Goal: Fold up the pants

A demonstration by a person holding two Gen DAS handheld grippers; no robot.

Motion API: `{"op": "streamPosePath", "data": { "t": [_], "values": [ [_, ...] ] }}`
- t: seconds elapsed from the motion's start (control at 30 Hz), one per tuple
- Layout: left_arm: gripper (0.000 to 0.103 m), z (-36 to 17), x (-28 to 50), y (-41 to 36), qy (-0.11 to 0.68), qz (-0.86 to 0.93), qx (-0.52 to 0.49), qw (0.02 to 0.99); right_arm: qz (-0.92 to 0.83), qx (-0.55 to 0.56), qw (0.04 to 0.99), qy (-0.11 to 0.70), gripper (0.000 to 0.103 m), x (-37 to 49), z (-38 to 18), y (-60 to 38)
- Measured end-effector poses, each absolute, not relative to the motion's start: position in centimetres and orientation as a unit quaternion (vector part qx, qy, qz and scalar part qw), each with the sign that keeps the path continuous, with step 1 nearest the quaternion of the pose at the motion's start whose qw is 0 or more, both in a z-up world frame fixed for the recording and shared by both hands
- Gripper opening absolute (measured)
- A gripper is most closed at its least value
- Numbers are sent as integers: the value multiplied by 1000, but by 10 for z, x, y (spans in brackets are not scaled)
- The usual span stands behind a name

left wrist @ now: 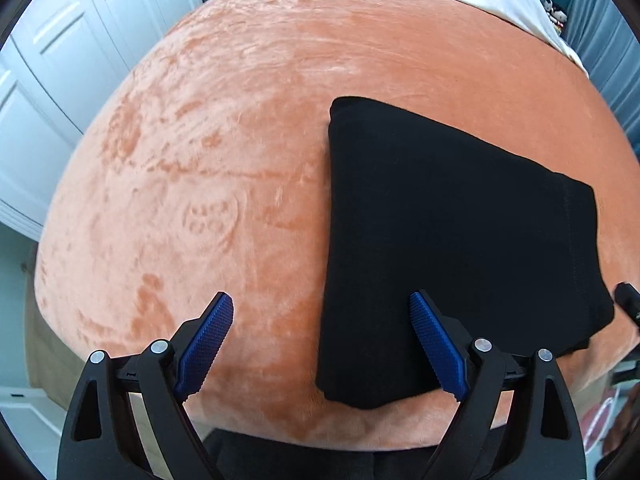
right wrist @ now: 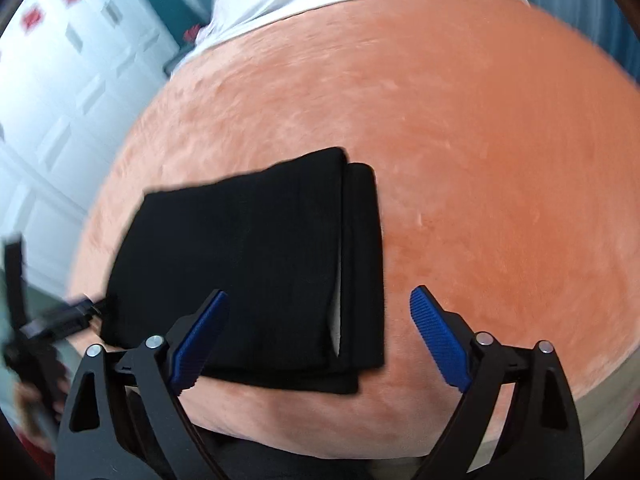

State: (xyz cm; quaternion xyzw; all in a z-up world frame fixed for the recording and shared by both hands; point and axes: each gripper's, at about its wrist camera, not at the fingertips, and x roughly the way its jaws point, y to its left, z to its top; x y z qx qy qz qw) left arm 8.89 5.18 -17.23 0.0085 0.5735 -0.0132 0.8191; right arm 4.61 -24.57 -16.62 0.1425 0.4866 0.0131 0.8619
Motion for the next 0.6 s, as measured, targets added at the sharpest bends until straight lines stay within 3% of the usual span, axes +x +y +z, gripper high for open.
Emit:
{"op": "streamPosePath", "data": {
  "t": [0.07,0.17,0.27,0.6],
  "values": [
    [88,-170,84,51,569,-17,18,822,58,135,866,478,79,39,-161,-229],
    [87,-163,75,53,564,-19,22,826,53,131,867,478,79,27,-162,-223],
    [87,-156,70,56,558,-21,18,829,73,227,842,483,79,7,-172,-238],
    [87,-155,61,34,547,-30,56,834,26,224,846,483,82,23,-175,-254]
  ]
}}
